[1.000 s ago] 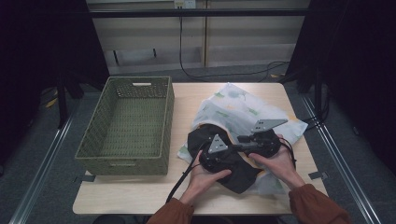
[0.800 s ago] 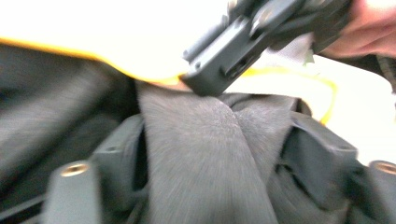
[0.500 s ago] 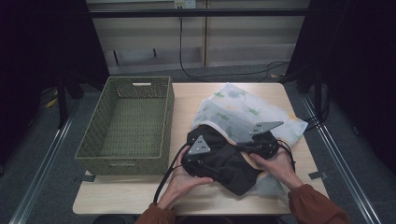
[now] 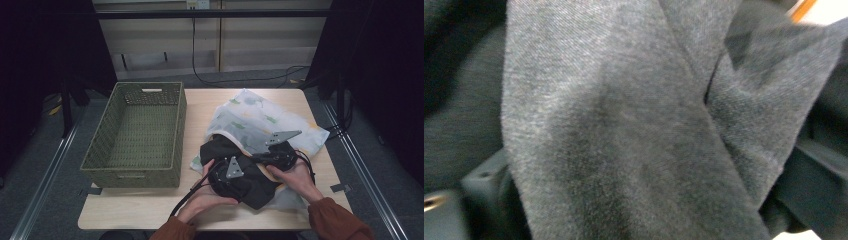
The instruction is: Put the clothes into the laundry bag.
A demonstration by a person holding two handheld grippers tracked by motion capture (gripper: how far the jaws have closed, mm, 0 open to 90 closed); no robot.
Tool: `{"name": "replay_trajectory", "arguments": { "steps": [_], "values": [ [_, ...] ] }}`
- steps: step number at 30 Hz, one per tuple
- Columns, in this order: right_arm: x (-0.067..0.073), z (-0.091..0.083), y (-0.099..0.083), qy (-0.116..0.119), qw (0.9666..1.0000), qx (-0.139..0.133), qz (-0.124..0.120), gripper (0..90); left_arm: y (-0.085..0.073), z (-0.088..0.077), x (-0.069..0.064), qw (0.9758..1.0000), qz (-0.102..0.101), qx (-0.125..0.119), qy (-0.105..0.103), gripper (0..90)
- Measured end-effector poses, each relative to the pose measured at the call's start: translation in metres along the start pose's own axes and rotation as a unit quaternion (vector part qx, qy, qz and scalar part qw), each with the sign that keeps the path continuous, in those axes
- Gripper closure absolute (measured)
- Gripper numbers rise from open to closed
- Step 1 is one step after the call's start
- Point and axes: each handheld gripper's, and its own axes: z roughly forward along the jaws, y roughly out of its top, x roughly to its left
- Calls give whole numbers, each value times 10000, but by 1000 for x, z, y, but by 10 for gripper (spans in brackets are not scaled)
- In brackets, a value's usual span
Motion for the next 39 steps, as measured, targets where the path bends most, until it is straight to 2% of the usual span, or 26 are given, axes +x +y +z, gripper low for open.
{"name": "replay_trajectory", "arguments": {
  "steps": [1,2,3,4,5,7,8,9,11,14,15,17,18,19,21,22,24,25,26,28,31,33,35,37,38,39],
  "values": [
    [0,0,0,8,10000,7,16,884,0,-1,2,10000,32,28,-5,169],
    [0,0,0,11,10000,13,27,885,0,-1,2,10000,67,-1,57,185],
    [0,0,0,17,10000,7,36,886,0,0,-1,9994,212,68,272,266],
    [0,1,0,52,10000,-11,29,887,1,0,-2,9990,250,100,352,312],
    [1,0,0,73,10000,-22,52,887,1,0,-2,9990,189,75,395,361],
    [1,0,1,94,9999,-59,4,888,1,-2,2,9990,-28,-21,455,557],
    [2,-2,1,122,9999,-79,26,888,0,-3,3,9987,-77,-80,490,604],
    [4,-3,2,125,9999,-105,26,888,1,-3,4,9985,-49,-27,540,637],
    [6,-6,5,152,9997,-175,-27,888,2,-3,6,9981,-166,-99,585,664],
    [9,-11,10,245,9992,-307,7,889,3,-8,15,9964,-576,-326,531,681],
    [12,-16,14,317,9986,-426,-8,890,3,-8,17,9947,-711,-541,512,685],
    [13,-18,16,353,9982,-478,-12,890,4,-9,22,9911,-995,-738,479,686],
    [15,-21,18,396,9977,-544,-14,890,7,-11,26,9887,-1136,-804,558,687],
    [18,-24,22,479,9968,-643,-31,890,11,-12,30,9845,-1277,-1031,614,688],
    [24,-29,28,586,9954,-756,-96,891,18,-13,34,9788,-1496,-1213,699,692],
    [27,-31,30,657,9944,-823,-111,891,22,-14,36,9778,-1447,-1288,803,693],
    [32,-38,35,814,9915,-1011,-112,892,28,-18,40,9726,-1600,-1455,857,695],
    [33,-41,36,845,9908,-1049,-151,892,31,-23,44,9679,-1721,-1593,901,697],
    [36,-46,39,879,9893,-1154,-181,892,33,-27,47,9653,-1791,-1659,929,698],
    [37,-59,45,1050,9832,-1486,-109,892,38,-37,51,9608,-1797,-1856,1008,702],
    [36,-66,46,1048,9817,-1587,-121,891,47,-53,56,9541,-1870,-2071,1087,704],
    [35,-68,45,946,9828,-1574,-194,847,50,-59,57,9535,-1844,-2081,1168,705],
    [32,-67,42,743,9858,-1491,-226,795,51,-63,59,9536,-1811,-2083,1205,705],
    [28,-64,37,599,9888,-1346,-239,713,48,-63,62,9509,-1958,-2050,1241,705],
    [27,-62,35,482,9907,-1246,-269,682,46,-63,65,9510,-1964,-2039,1243,705],
    [25,-59,32,381,9926,-1116,-290,659,45,-63,67,9497,-2022,-2053,1230,705]
  ]
}}
